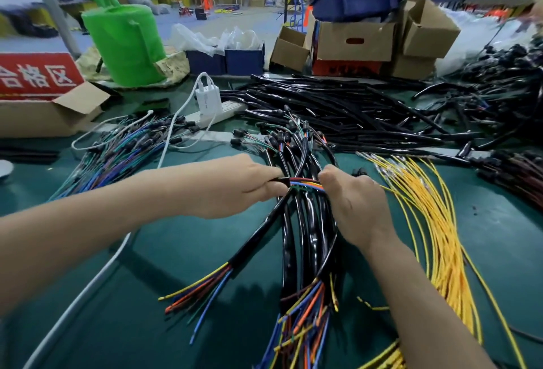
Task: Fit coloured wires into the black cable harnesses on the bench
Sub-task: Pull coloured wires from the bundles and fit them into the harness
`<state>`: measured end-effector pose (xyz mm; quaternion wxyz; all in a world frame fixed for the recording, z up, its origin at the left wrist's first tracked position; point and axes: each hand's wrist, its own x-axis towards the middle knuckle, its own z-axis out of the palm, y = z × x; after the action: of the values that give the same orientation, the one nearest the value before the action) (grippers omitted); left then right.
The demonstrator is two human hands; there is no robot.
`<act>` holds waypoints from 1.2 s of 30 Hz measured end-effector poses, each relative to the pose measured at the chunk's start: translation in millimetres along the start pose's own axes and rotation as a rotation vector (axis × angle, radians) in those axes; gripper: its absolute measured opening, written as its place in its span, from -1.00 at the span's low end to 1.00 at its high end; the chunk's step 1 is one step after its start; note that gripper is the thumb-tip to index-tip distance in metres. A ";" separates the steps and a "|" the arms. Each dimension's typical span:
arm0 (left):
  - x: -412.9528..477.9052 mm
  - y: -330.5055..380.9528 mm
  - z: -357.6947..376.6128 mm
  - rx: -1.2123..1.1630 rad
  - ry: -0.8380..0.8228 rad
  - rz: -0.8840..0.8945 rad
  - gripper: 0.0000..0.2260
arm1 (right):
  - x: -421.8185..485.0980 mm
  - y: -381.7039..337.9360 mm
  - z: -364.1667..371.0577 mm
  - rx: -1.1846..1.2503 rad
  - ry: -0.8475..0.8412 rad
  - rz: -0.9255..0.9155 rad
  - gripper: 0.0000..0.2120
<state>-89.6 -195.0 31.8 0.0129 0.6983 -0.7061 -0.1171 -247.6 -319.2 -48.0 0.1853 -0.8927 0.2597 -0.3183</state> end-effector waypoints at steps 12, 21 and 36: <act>20.8 19.3 12.5 0.350 -0.199 0.043 -0.79 | -4.4 -19.3 -0.2 -0.273 -0.123 -0.074 -0.19; 14.3 -14.0 2.0 -0.089 -0.128 -0.038 -0.70 | -2.7 -14.5 -3.2 0.027 -0.114 -0.079 -0.57; 18.3 -30.8 -0.8 -0.096 -0.250 -0.061 -0.68 | -4.3 -26.3 6.6 0.100 -0.181 -0.137 -0.74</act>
<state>-59.6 -213.2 24.3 -0.0454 0.6981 -0.6741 -0.2370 -237.0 -294.6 -41.8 0.2298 -0.9231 0.1641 -0.2611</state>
